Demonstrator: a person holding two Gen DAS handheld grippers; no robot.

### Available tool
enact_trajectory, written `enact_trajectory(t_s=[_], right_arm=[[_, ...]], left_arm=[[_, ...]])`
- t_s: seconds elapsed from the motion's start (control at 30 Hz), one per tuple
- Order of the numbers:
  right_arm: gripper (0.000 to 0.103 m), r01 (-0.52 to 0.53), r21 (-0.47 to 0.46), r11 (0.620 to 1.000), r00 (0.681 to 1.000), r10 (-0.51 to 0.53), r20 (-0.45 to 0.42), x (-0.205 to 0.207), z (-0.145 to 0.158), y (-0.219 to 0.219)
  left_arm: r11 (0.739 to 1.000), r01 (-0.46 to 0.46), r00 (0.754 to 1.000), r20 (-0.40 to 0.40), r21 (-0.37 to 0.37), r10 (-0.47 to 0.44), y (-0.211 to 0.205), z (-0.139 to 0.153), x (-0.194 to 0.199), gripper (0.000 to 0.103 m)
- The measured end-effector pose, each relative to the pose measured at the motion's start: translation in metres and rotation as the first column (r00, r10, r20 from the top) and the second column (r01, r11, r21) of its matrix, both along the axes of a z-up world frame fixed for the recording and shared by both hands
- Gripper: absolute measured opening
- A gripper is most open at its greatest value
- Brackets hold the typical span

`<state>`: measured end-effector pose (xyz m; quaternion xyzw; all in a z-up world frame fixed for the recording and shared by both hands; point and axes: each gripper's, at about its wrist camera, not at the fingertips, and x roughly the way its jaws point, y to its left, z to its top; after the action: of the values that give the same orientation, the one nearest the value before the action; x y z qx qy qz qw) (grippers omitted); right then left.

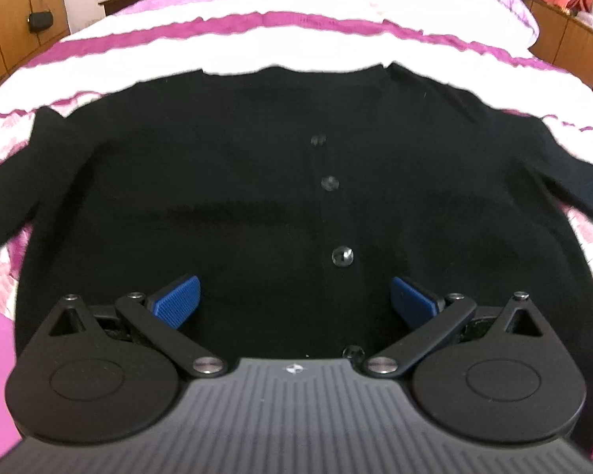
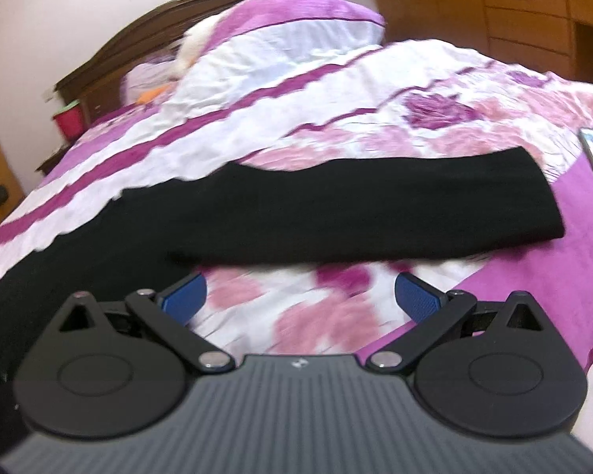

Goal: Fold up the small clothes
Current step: 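Grasp the cardigan sleeve with the right gripper and lift it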

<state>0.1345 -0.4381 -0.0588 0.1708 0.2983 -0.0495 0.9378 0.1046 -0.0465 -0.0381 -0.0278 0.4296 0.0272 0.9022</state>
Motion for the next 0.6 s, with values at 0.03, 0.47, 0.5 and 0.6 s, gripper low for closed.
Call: enact_trajectory(t_s=[0.03,0.47,0.5,0.6], right_arm=[[0.103,0.017,0.009,1.000,1.000,-0.017,-0.005,0.004,-0.002,-0.007],[0.103,0.138,0.138,0.981,0.990,-0.141,0.007,0.033,-0.041,-0.056],[0.103,0.138,0.138,0.981,0.990,-0.141,0.013,0.034,-0.042,-0.057],[0.103,0.134,0.147,0.980,0.990,-0.140,0.030,0.037,-0.042,-0.060]], left_arm=[[1.000,-0.002,1.000,-0.009,0.002,0.002,-0.001,-0.004,0.002,0.103],[0.999,0.006,0.999,-0.033,0.038,-0.005,-0.005,-0.023,0.007,0.103],[0.999,0.006,1.000,-0.031,0.037,-0.005,-0.005,-0.024,0.007,0.103],[0.998,0.006,1.000,-0.014,0.055,-0.005,-0.008,-0.026,0.004,0.103]])
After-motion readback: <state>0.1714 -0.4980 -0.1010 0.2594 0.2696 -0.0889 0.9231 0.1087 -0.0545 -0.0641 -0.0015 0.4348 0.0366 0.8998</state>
